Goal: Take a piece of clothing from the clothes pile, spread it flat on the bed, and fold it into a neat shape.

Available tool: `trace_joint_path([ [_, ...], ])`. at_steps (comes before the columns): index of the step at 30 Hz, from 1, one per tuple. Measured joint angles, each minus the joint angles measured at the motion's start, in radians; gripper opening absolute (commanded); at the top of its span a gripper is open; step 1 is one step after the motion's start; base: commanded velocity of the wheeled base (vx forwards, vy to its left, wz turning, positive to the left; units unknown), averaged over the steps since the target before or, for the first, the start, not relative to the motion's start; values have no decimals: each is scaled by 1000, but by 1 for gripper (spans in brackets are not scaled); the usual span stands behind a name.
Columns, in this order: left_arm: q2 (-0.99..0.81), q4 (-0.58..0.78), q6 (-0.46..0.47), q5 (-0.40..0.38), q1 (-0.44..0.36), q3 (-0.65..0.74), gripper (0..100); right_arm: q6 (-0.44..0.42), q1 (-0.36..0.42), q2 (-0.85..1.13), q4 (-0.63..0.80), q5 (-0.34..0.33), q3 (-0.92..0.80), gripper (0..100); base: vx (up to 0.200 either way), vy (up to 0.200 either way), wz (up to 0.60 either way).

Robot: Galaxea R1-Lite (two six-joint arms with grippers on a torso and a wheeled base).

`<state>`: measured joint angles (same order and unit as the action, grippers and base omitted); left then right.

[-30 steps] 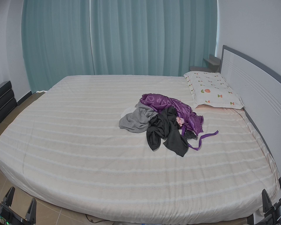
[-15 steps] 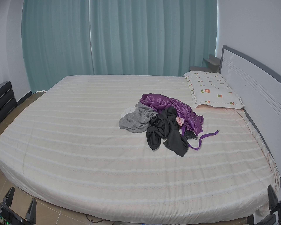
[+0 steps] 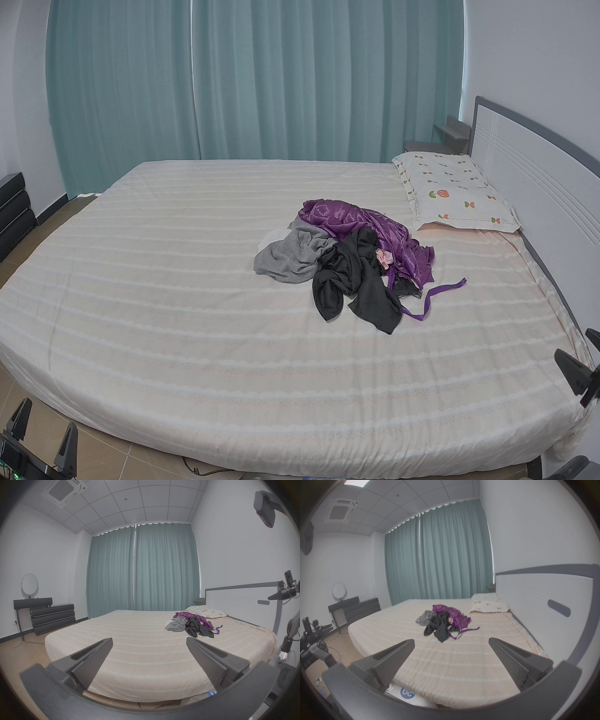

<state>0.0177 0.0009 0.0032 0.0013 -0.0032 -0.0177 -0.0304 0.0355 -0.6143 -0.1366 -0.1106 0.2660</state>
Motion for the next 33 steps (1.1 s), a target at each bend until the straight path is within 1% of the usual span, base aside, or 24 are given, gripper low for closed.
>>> trace_joint_path([
  [4, 0, 0, 0, 0, 0, 0, 100, -7, 3, -189, -87, -19, 3, 100, 0, 0, 0],
  [11, 0, 0, 0, 0, 0, 0, 100, -31, 11, -539, -282, -39, 21, 100, 0, 0, 0],
  [16, 0, 0, 0, 0, 0, 0, 100, -80, 29, -808, -387, -46, 81, 100, 0, 0, 0],
  [17, 0, 0, 0, 0, 0, 0, 100, -89, 32, -838, -398, -46, 91, 100, 0, 0, 0],
  [20, 0, 0, 0, 0, 0, 0, 100, -144, 49, -1008, -459, -46, 166, 100, 0, 0, 0],
  [21, 0, 0, 0, 0, 0, 0, 100, -152, 51, -1030, -463, -46, 177, 100, 0, 0, 0],
  [25, 0, 0, 0, 0, 0, 0, 100, -224, 76, -1220, -513, -39, 317, 100, 0, 0, 0],
  [28, 0, 0, 0, 0, 0, 0, 100, -304, 108, -1368, -534, -18, 457, 100, 0, 0, 0],
  [29, 0, 0, 0, 0, 0, 0, 100, -316, 113, -1386, -536, -14, 476, 100, 0, 0, 0],
  [33, 0, 0, 0, 0, 0, 0, 100, -427, 160, -1537, -544, 20, 638, 100, 0, 0, 0],
])
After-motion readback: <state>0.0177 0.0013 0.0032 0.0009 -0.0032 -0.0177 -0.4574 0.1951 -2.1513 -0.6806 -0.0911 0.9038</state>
